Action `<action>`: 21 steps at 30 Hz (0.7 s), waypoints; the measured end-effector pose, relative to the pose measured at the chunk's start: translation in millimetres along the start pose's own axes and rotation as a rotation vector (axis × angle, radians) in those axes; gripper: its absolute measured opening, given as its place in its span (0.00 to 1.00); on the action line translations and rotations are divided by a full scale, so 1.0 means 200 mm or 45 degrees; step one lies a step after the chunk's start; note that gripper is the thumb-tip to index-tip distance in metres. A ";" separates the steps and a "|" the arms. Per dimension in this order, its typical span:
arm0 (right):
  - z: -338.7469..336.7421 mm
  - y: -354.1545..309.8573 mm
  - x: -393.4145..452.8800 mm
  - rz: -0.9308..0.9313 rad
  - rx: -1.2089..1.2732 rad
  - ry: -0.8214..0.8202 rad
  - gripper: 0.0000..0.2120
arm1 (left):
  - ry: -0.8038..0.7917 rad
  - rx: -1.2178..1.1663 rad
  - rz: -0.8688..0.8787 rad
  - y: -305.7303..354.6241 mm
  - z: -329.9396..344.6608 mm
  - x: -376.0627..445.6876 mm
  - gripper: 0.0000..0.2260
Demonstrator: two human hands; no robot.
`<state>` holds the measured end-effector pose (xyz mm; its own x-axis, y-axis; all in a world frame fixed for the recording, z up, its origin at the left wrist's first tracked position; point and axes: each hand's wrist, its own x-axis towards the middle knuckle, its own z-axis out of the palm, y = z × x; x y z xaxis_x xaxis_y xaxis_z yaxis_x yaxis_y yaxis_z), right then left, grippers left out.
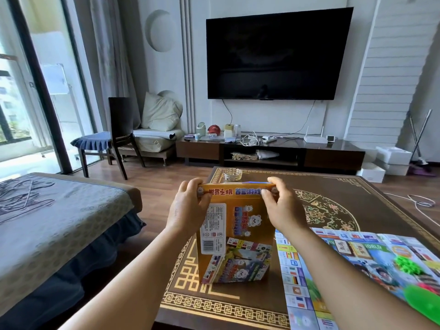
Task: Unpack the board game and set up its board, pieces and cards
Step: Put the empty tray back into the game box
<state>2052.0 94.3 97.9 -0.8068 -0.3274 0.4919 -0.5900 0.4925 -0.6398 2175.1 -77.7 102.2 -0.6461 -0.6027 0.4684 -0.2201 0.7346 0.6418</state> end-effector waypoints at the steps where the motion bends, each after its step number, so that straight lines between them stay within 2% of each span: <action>1: 0.01 0.00 0.00 0.000 -0.002 0.005 0.18 | 0.001 0.000 -0.002 -0.01 0.00 0.00 0.19; 6: 0.04 0.00 0.00 -0.011 0.073 0.045 0.19 | -0.022 0.013 0.009 -0.02 0.00 0.02 0.20; 12: 0.05 0.01 0.03 -0.015 0.066 0.069 0.13 | -0.036 0.012 0.039 -0.04 0.00 0.04 0.15; 21: 0.13 0.01 0.09 0.016 0.042 0.072 0.13 | -0.092 0.080 0.071 -0.04 0.05 0.08 0.14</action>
<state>2035.1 69.0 90.8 -0.8113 -0.2748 0.5160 -0.5816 0.4688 -0.6647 2160.0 -89.3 98.7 -0.7090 -0.5383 0.4557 -0.2264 0.7856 0.5758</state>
